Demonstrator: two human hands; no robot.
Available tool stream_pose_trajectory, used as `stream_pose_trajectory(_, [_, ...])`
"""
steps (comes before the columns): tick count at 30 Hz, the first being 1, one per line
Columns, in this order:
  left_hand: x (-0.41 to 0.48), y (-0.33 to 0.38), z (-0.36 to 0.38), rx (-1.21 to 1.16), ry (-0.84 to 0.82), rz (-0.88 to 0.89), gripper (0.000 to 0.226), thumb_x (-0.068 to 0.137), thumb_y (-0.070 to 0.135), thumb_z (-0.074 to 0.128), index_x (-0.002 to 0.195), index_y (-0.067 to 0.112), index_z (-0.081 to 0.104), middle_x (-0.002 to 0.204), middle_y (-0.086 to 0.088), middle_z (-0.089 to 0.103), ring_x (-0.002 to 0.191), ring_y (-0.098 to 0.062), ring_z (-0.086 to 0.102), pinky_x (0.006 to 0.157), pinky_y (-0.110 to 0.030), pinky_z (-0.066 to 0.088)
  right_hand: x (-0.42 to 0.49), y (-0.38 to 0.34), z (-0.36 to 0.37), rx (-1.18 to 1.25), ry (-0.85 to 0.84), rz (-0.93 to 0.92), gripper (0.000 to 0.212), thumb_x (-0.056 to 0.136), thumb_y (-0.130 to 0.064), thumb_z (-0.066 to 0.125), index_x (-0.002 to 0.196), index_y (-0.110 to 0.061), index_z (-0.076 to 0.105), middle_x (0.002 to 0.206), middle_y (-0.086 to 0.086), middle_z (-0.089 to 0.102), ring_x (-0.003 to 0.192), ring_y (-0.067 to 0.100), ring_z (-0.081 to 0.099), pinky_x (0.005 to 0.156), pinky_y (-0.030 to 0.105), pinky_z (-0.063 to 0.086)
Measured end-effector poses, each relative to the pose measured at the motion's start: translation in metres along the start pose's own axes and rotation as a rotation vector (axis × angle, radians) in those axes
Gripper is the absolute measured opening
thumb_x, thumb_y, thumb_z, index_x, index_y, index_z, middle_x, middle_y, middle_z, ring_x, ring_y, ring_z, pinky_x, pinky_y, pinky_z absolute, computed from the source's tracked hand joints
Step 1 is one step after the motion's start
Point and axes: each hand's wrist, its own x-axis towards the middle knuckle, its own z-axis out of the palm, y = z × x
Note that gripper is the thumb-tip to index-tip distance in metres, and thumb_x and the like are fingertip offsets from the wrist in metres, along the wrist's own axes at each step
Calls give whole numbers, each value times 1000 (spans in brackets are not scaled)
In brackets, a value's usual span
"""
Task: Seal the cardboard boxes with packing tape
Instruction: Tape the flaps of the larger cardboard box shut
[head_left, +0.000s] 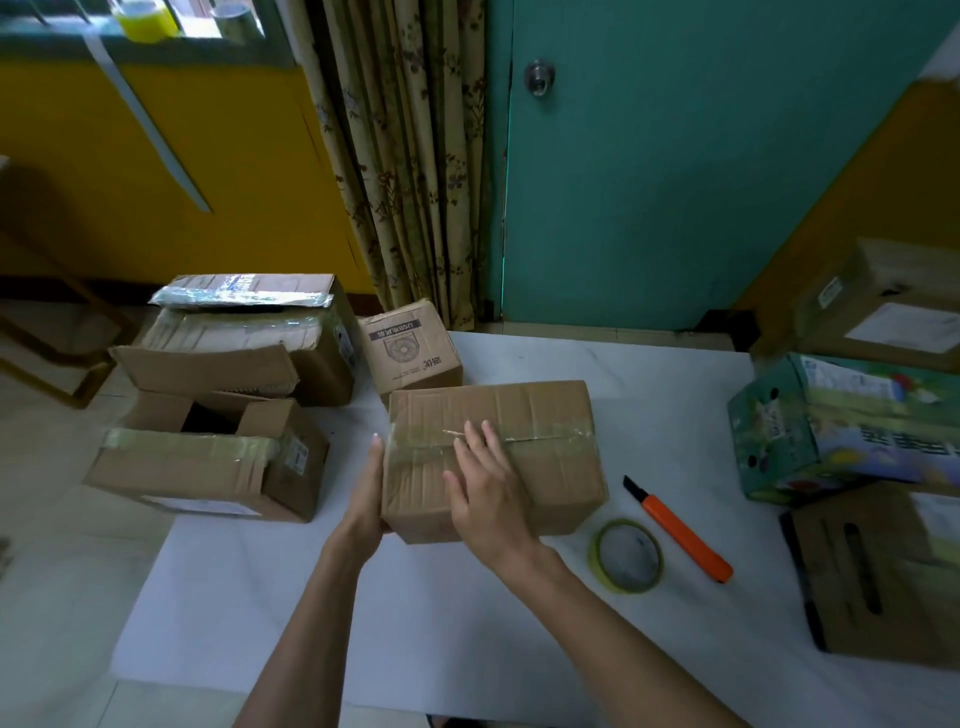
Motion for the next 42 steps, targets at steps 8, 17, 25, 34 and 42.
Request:
stream_pose_trajectory(8, [-17,32,17,235,58,165,83,69,83,60,131,28,58,122,1,68,102,-17,69,86,-36,57,6,14,-16,-117,240,50,44,90,-25,69,131,-12,62,144,7,53,136,28,43,107,50,43])
stream_pose_trajectory(17, [-2,48,70,816,491,82,127,60,87,69,153,13,23,140,-12,52,125,-35,55,96,-51,48,33,57,-74,-100,106,670,134,64,-80,68,154,-4,5,152,16,36,127,35,50,89,43,50])
stream_pose_trajectory(25, [-4,36,60,750,545,313,57,94,60,58,131,18,50,117,-7,67,103,-31,64,83,-45,50,32,75,-69,-62,256,606,61,93,-50,59,132,-6,46,119,11,65,103,31,65,77,38,53])
stream_pose_trajectory(34, [-6,44,102,1088,463,138,135,65,101,35,160,17,-12,167,-23,-5,152,-45,5,115,-71,12,29,58,-69,-212,113,612,131,70,-85,57,155,-1,2,153,17,32,132,32,43,90,41,50])
stream_pose_trajectory(42, [-2,40,102,1063,486,196,119,73,90,53,159,28,0,166,-19,2,145,-44,19,110,-62,26,30,70,-71,-62,270,602,70,89,-53,64,139,-9,43,125,10,63,108,29,63,81,38,52])
